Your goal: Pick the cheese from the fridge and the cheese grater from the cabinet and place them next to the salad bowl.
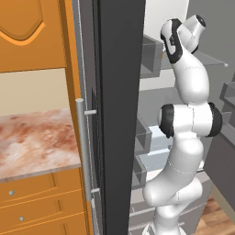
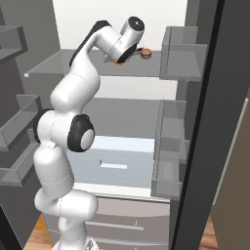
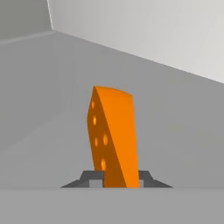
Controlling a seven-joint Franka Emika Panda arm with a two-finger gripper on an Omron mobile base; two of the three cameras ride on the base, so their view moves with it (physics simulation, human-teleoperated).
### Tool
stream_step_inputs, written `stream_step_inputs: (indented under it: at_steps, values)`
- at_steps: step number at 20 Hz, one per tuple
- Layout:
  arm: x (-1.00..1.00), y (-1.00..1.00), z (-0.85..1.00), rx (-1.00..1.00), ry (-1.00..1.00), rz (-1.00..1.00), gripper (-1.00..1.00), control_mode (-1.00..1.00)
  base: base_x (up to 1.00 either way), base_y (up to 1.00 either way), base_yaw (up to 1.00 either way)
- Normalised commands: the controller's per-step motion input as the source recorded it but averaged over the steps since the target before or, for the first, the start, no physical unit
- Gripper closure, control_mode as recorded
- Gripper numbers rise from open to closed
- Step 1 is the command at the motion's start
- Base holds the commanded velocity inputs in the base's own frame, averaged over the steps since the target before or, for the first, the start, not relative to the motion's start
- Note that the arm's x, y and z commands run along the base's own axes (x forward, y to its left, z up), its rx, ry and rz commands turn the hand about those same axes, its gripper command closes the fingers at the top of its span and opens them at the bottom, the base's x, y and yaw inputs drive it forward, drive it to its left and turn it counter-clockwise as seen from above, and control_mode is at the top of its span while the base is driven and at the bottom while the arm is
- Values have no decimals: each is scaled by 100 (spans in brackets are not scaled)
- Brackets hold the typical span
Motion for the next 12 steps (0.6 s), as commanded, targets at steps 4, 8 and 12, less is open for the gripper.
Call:
stream_step_inputs:
  at_steps: [4,8,12]
  values:
    - [-16,18,-2,0,1,0,100,-100,0,0,0]
    - [-3,4,0,0,0,0,100,-100,0,0,0]
    - [-8,13,0,0,0,0,100,-100,0,0,0]
